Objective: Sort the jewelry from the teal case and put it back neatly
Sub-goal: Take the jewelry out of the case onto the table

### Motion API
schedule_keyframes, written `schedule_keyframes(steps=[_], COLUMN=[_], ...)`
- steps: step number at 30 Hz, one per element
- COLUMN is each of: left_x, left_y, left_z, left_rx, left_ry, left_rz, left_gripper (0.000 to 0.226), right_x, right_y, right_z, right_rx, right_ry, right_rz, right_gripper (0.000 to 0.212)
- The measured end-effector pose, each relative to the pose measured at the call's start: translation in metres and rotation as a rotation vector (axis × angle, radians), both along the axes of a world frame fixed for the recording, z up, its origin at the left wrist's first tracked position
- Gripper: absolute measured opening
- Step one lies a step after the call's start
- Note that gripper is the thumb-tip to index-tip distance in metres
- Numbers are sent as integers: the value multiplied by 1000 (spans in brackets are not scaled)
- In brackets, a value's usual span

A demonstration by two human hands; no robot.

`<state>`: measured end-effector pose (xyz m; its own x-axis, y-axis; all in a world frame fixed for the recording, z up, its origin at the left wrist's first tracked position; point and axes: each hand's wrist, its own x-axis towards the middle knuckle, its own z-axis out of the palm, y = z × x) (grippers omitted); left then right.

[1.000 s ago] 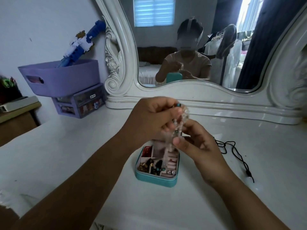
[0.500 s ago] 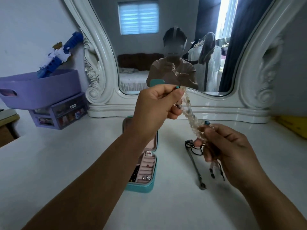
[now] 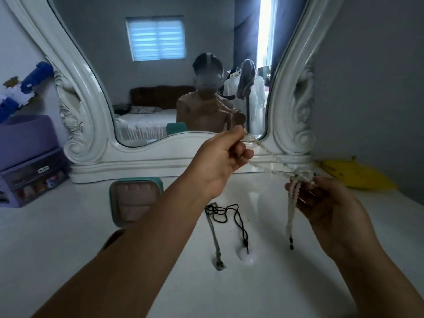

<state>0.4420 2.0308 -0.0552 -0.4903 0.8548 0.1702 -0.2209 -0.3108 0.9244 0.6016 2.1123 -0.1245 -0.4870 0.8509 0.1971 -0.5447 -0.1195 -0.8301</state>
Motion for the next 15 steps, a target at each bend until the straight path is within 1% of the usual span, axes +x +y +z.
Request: schedule_keyframes(steps=[1,3,7,11,15], left_x=[2,4,6,3,-4], left_y=[4,11,23,34,48], left_z=[-1,-5,-12,-13,-13], left_rx=[-14,-54,-68,-17,20], left_ry=[-57,-121,-135,-128,3], left_rz=[-34,-81,-125,-86,-23], left_gripper=[18,16,13,17,19], right_x=[4,11,24,34,46], right_y=[3,10,20,21,19], right_z=[1,0,-5,-8,-12], right_rx=[-71,-166,-195,-116,-39], right_ry=[60,135,125,-1,-96], right_rz=[18,42,68,35,40], right_gripper=[34,11,11,6,17])
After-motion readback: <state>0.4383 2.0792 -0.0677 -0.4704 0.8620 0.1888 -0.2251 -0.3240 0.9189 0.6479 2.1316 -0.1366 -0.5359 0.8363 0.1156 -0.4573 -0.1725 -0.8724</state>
